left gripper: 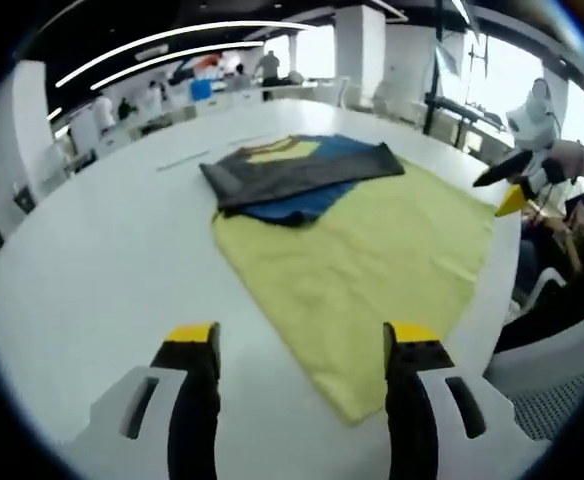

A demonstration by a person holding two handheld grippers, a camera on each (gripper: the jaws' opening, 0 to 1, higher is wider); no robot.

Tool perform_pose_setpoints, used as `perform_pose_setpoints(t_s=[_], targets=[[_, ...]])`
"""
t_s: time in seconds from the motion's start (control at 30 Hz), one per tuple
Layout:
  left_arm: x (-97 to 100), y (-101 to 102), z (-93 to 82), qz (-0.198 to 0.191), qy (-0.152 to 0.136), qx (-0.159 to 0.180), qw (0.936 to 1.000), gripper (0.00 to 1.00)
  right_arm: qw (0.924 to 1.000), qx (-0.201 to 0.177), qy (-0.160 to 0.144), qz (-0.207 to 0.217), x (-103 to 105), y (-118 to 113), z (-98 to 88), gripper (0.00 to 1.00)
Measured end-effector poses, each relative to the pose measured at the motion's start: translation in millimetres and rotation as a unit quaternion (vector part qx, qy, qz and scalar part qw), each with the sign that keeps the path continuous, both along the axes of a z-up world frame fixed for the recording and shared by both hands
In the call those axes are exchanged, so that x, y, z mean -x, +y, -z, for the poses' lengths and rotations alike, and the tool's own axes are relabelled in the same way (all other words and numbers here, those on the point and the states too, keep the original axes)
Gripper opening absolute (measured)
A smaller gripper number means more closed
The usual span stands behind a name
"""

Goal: Fold the garment on the visible template until the final outline fits inside the template.

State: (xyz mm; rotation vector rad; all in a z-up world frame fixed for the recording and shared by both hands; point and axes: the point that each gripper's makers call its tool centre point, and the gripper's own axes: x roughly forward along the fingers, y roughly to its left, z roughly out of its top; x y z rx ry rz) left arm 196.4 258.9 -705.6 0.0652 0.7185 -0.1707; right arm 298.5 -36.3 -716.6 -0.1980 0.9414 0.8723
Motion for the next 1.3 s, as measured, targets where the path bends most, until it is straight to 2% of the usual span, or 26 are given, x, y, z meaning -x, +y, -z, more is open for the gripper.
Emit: perform_pose_setpoints(t_s=[0.17, 0.27, 0.43, 0.53, 0.63, 0.73, 0.8, 0.9, 1.0, 1.13, 1.3], targets=[[13.4, -7, 3.9, -0.008, 0.017, 0.018, 0.9997, 0.55, 0.9999, 0.009, 0.002, 0.006, 5, -5, 4.1, 0.86], [20.3, -13, 11.8, 0.004, 0.031, 0.017, 0.9994, 0.51, 0.9997, 0.022, -0.007, 0.007, 5, -12, 4.8, 0.72], [26.0, -16, 18.3, -0.001, 0.047, 0.026, 0.9986, 0.47, 0.9993, 0.035, -0.004, 0.01, 5, -18, 9.6, 0.65], [28.8, -17, 20.1, -0.011, 0.054, 0.035, 0.9978, 0.41, 0.9982, 0.06, -0.005, 0.004, 9, -26, 13.4, 0.52], [30.9, -15, 21.6, -0.023, 0.058, 0.039, 0.9973, 0.36, 0.9987, 0.05, 0.01, 0.007, 14, -25, 14.4, 0.4], [33.7, -13, 21.5, -0.046, 0.065, 0.052, 0.9954, 0.29, 0.9987, 0.048, 0.013, 0.012, 14, -26, 14.7, 0.38], [35.9, -10, 22.7, -0.053, 0.073, 0.039, 0.9951, 0.24, 0.9986, 0.049, 0.012, 0.018, 12, -28, 15.0, 0.35], [37.5, -12, 23.2, -0.05, 0.083, 0.035, 0.9947, 0.19, 0.9981, 0.052, 0.016, 0.031, 9, -32, 16.1, 0.28], [38.9, -15, 23.9, -0.059, 0.087, 0.048, 0.9933, 0.14, 0.9977, 0.048, 0.019, 0.042, 7, -33, 15.7, 0.24], [42.1, -15, 26.3, -0.068, 0.101, 0.036, 0.9919, 0.06, 0.9973, 0.052, 0.016, 0.049, 4, -37, 16.8, 0.17], [41.8, -18, 25.7, -0.059, 0.101, 0.034, 0.9926, 0.03, 0.9974, 0.052, 0.007, 0.049, 1, -39, 17.1, 0.1]])
